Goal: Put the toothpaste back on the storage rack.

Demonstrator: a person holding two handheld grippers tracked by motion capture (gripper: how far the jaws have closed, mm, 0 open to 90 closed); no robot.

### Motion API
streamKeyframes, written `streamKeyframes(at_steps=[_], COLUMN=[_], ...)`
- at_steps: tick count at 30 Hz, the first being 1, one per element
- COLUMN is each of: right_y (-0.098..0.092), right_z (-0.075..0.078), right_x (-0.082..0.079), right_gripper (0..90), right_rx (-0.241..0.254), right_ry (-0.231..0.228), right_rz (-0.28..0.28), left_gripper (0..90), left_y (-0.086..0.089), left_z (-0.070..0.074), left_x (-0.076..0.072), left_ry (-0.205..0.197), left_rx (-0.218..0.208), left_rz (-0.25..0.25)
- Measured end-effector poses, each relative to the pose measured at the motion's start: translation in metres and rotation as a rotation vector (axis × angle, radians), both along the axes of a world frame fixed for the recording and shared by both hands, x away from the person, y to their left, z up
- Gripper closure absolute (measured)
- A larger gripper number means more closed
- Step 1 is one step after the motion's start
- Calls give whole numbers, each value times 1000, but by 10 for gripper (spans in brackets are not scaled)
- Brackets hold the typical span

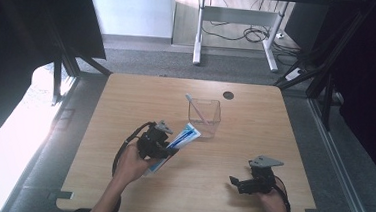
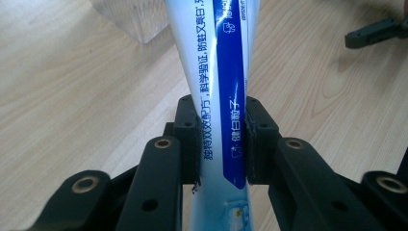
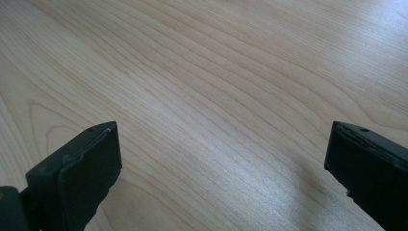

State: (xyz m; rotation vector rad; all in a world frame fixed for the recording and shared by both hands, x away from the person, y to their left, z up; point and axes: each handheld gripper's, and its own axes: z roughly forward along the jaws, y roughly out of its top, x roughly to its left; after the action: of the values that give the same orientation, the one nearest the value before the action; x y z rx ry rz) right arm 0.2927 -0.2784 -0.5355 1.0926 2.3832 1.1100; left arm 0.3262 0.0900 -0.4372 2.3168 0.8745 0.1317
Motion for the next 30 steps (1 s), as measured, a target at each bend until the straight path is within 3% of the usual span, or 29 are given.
streamKeyframes(at_steps=[21,30], right_y=[0,-1], right_z=[1,1], right_x=[0,-1], right_gripper=[0,0], right_rx=[2,1], right_ry=[-5,-12], right_rz=[6,4], left_gripper=[721,721], left_y=[-12,-21], left_z=[29,38], left_x=[24,41], left_ry=[-61,-86], left_rx=[-60,-82], left_rz=[6,11])
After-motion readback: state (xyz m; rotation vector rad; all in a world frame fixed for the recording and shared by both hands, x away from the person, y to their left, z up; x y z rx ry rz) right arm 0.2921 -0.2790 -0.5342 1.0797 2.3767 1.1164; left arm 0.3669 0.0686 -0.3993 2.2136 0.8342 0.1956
